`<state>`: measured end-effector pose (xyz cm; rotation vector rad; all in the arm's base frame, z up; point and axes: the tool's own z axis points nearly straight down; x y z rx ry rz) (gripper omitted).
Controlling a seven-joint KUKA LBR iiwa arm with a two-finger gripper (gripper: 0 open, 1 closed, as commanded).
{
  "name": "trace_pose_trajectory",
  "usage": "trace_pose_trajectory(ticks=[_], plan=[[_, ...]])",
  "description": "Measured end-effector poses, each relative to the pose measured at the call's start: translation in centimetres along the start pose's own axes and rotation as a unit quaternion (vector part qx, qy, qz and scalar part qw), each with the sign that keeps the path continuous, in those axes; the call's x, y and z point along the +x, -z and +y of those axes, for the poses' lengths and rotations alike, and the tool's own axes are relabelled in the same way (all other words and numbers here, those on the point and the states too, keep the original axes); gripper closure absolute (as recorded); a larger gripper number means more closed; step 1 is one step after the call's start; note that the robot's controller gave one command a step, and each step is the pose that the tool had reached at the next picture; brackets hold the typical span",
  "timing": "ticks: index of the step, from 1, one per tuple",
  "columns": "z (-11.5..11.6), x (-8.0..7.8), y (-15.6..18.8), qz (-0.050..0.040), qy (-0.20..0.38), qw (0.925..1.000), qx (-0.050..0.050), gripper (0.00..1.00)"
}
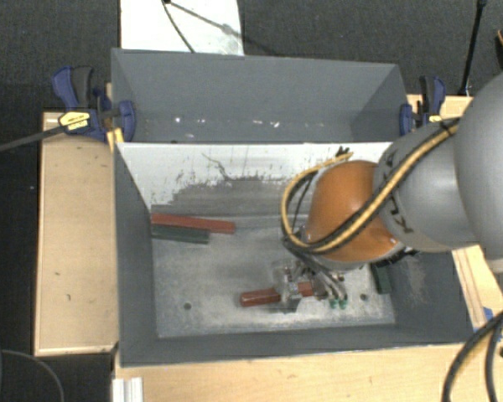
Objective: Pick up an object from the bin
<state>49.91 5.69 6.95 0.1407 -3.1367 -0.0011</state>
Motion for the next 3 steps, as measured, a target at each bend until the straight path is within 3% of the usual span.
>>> trace_pose_trajectory(ticks=[3], plan=[[0.0, -0.4, 11.5, -0.0041, 0.001, 1.0000, 0.000, 1.00]])
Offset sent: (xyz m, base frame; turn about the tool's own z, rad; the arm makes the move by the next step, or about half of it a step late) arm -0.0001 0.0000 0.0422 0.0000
